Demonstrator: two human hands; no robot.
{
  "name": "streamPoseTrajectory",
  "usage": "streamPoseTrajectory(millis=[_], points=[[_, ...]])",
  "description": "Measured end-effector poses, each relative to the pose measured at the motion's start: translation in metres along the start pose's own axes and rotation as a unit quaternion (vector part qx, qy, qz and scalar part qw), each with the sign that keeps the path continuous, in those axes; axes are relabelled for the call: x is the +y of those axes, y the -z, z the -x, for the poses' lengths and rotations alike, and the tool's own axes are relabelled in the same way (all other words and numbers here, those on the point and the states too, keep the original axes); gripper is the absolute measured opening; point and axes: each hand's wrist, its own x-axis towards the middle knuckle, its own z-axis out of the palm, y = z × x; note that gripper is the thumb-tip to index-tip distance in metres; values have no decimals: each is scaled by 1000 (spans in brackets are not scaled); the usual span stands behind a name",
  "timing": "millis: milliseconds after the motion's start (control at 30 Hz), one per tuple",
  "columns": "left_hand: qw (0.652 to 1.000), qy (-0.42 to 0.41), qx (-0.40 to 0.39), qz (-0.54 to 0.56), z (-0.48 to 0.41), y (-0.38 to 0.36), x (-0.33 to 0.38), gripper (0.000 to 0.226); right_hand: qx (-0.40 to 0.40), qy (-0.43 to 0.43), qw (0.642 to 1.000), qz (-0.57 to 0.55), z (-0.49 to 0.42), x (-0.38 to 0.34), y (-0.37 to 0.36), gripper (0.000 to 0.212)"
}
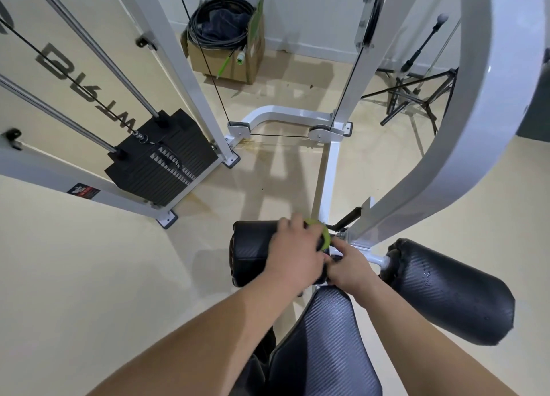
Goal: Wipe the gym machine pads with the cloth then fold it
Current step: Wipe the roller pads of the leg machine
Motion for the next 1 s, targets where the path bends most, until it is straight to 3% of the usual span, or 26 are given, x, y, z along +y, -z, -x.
streamPoseTrajectory(millis=[67, 133, 300, 433, 500, 633, 733, 800, 933, 1000], points=[[997, -52, -42, -26, -6, 4, 3, 45, 0, 10, 1000, -1, 2, 3, -1, 35], [997, -54, -35, -41, -7, 15, -16, 46, 11, 13, 1000, -7, 5, 7, -2, 42], [994, 101, 44, -28, 8, 38, -88, 40, 19, 26, 999, -32, 31, 19, -11, 51], [993, 100, 28, -62, 45, 19, -67, 38, 43, -22, 997, -67, 27, 0, 1, 7], [993, 91, 31, -68, 63, 8, -51, 38, 40, -24, 997, -62, 15, -10, 5, 14], [996, 68, 44, -37, 50, 10, -48, 39, 35, -10, 999, 11, 5, -5, -5, 51], [992, 119, 33, -20, 8, 17, -21, 37, 43, 9, 999, 27, 13, -5, -8, 47], [997, 70, -20, -2, -12, 9, 11, 37, 24, 14, 997, 72, 15, -4, -8, 33], [985, -106, -137, -23, -21, -8, 48, 41, -58, -49, 987, 138, 29, 0, -6, 18], [983, -129, -115, -58, -19, -7, 40, 40, -56, -51, 994, 85, 38, 5, -3, 32]])
